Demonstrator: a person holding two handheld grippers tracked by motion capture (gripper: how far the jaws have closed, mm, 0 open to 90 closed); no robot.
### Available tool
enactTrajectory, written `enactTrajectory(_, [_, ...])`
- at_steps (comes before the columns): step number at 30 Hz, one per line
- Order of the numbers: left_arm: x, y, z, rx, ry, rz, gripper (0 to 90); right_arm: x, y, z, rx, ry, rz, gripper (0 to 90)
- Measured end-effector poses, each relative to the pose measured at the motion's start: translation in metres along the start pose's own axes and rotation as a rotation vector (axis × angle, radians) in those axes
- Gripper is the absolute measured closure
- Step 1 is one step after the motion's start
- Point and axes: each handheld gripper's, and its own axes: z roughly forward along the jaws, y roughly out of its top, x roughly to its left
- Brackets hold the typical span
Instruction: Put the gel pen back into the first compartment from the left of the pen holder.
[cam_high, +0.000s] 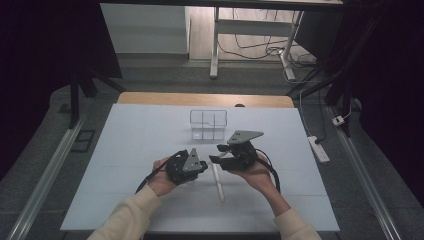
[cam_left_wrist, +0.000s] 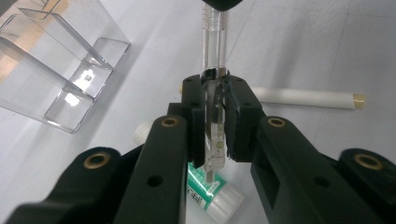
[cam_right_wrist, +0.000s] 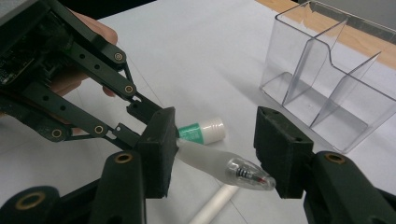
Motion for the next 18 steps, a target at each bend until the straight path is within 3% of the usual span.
enactTrajectory(18, [-0.0017, 0.0007, 0.0020, 0.002, -0.002, 0.004, 79.2, 0.0036, -0.0007, 0.0047, -0.001, 0.006, -0.008, 48.8])
